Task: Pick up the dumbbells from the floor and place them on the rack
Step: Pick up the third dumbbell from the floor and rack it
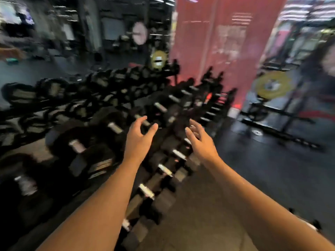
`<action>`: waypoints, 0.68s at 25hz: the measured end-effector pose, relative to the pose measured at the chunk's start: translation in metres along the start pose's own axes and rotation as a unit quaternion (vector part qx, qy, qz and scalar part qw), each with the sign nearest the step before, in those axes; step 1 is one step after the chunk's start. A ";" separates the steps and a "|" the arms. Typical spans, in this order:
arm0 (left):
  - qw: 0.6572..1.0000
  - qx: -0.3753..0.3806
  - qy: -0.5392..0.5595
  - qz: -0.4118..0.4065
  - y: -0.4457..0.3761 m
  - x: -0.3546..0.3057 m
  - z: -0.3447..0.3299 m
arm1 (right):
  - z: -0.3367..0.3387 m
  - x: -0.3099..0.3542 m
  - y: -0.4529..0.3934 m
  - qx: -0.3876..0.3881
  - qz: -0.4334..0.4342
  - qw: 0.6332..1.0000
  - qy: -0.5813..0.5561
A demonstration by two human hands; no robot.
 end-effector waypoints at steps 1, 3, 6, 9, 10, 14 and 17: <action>0.999 0.042 0.016 -0.009 0.001 -0.018 -0.046 | 0.049 -0.016 0.006 -0.038 -0.015 0.999 0.015; 0.992 0.118 0.034 -0.031 0.010 -0.051 -0.128 | 0.135 -0.044 0.024 -0.101 -0.043 0.993 0.039; 0.966 0.249 0.042 -0.056 0.032 -0.091 -0.243 | 0.245 -0.086 0.060 -0.194 -0.092 0.975 0.064; 0.926 0.367 0.057 -0.065 0.057 -0.122 -0.349 | 0.331 -0.126 0.093 -0.282 -0.147 0.944 0.093; 0.914 0.396 0.062 -0.065 0.062 -0.129 -0.378 | 0.352 -0.137 0.098 -0.303 -0.161 0.934 0.099; 0.863 0.498 0.044 -0.074 0.063 -0.142 -0.485 | 0.411 -0.191 0.096 -0.350 -0.212 0.905 0.113; 0.824 0.553 -0.029 -0.116 0.045 -0.138 -0.553 | 0.440 -0.237 0.078 -0.357 -0.261 0.887 0.135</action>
Point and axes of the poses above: each hand's wrist, its own y-axis away from the middle knuckle, its own z-axis out of the back of the hand, x = y × z, the point moved 4 cm from there along -y, towards the middle knuckle, and after that the axes turned 2 degrees about -z, right-handed, at the moved point
